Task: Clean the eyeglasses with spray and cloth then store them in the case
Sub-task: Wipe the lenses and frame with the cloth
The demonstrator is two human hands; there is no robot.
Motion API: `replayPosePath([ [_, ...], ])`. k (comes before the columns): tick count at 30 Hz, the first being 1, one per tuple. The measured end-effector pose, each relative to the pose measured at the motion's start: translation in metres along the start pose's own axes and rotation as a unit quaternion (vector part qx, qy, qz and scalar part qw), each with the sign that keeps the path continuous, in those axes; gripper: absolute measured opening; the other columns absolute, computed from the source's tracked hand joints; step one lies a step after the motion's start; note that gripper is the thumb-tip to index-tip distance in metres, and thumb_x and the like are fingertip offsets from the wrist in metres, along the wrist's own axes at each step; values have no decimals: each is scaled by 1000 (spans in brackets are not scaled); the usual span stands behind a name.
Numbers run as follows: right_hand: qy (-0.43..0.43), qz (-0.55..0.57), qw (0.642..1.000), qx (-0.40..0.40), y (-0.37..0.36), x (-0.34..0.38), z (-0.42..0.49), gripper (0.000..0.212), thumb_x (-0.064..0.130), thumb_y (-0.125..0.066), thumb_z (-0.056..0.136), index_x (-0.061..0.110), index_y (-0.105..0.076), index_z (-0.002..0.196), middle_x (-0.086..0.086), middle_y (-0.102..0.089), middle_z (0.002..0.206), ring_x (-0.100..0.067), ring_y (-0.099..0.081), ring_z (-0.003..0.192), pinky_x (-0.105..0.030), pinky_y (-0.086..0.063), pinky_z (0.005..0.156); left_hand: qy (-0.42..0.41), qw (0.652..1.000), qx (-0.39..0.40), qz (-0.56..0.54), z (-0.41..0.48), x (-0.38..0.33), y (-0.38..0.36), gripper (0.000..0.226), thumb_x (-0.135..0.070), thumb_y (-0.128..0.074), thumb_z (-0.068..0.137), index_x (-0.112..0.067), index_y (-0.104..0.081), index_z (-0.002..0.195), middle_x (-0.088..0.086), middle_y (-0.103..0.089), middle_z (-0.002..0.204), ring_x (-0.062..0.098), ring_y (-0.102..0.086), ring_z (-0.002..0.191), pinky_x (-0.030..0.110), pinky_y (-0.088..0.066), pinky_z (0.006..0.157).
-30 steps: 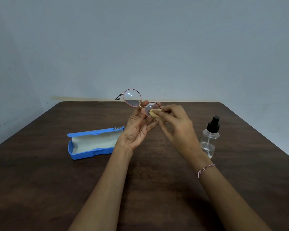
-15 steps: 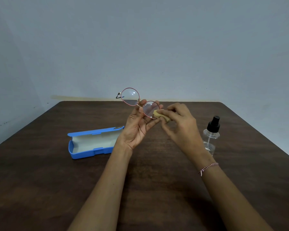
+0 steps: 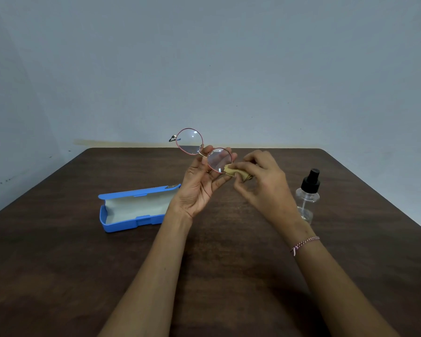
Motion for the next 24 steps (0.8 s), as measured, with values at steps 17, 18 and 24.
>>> replayPosePath([
  [17, 27, 3, 1000, 0, -5, 7, -1, 21, 5, -72, 78, 3, -70, 99, -8, -64, 93, -25, -60, 85, -27, -46, 78, 30, 999, 5, 36, 1, 6, 4, 40, -30, -82, 65, -24, -72, 103, 9, -70, 108, 19, -68, 96, 30, -58, 72],
  [18, 23, -3, 1000, -4, -3, 5, -1, 20, 4, -72, 78, 3, -70, 98, -7, -65, 92, -25, -60, 84, -27, -46, 76, 29, 999, 6, 32, 2, 6, 5, 40, -29, -82, 65, -23, -72, 103, 11, -70, 110, 21, -68, 99, 32, -58, 73],
  [24, -11, -20, 999, -46, 3, 2, 0, 22, 10, -65, 85, 1, -68, 104, -9, -62, 98, -20, -55, 93, -17, -44, 84, 59, 997, 16, 49, 2, 17, 1, 37, -29, -82, 63, -23, -74, 100, 1, -72, 104, 15, -69, 94, 34, -58, 74],
])
Point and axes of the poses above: each hand's wrist, its own z-axis towards the middle knuckle, its own y-axis out of the back of the hand, x = y × z, the point moved 7 cm from there along z, towards the middle knuckle
